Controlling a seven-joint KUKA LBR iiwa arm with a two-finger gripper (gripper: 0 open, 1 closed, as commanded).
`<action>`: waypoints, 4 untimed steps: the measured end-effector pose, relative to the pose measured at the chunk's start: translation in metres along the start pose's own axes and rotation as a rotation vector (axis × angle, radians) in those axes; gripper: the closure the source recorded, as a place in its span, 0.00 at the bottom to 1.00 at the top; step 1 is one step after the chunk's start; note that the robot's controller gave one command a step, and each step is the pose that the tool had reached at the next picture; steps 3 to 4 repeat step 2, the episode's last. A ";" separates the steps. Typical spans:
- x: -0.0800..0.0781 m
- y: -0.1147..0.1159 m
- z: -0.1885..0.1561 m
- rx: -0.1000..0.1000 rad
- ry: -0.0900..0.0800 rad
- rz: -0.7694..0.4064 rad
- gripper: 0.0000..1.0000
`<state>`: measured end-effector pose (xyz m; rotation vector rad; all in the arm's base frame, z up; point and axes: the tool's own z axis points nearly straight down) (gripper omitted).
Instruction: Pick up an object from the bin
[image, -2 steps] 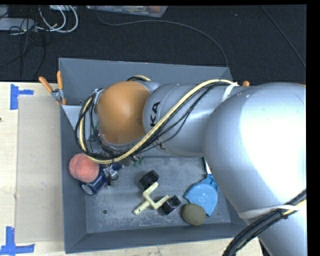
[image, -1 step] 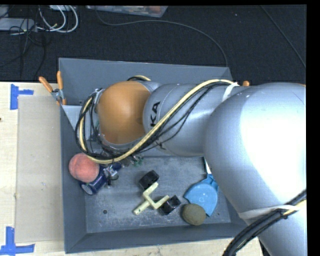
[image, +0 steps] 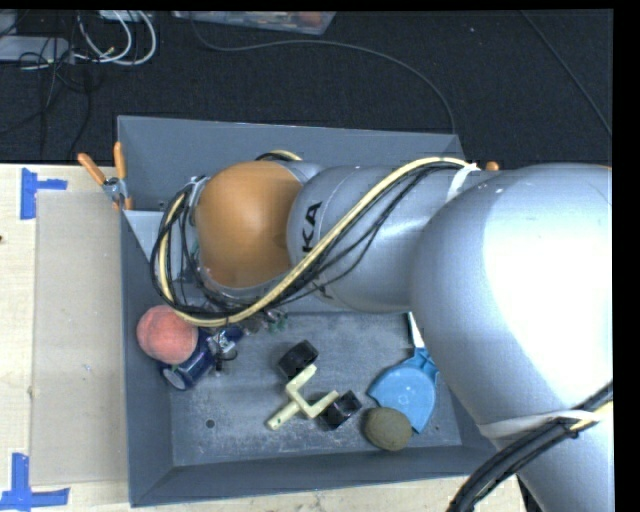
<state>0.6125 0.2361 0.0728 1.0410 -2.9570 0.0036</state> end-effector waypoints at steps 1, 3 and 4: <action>0.001 0.001 -0.015 -0.002 0.005 0.000 1.00; 0.000 0.001 -0.033 0.000 -0.001 0.000 1.00; 0.000 0.001 -0.033 0.000 -0.001 0.000 1.00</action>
Offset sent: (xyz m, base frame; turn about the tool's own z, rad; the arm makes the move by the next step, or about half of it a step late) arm -0.0001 0.0000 0.0518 0.0000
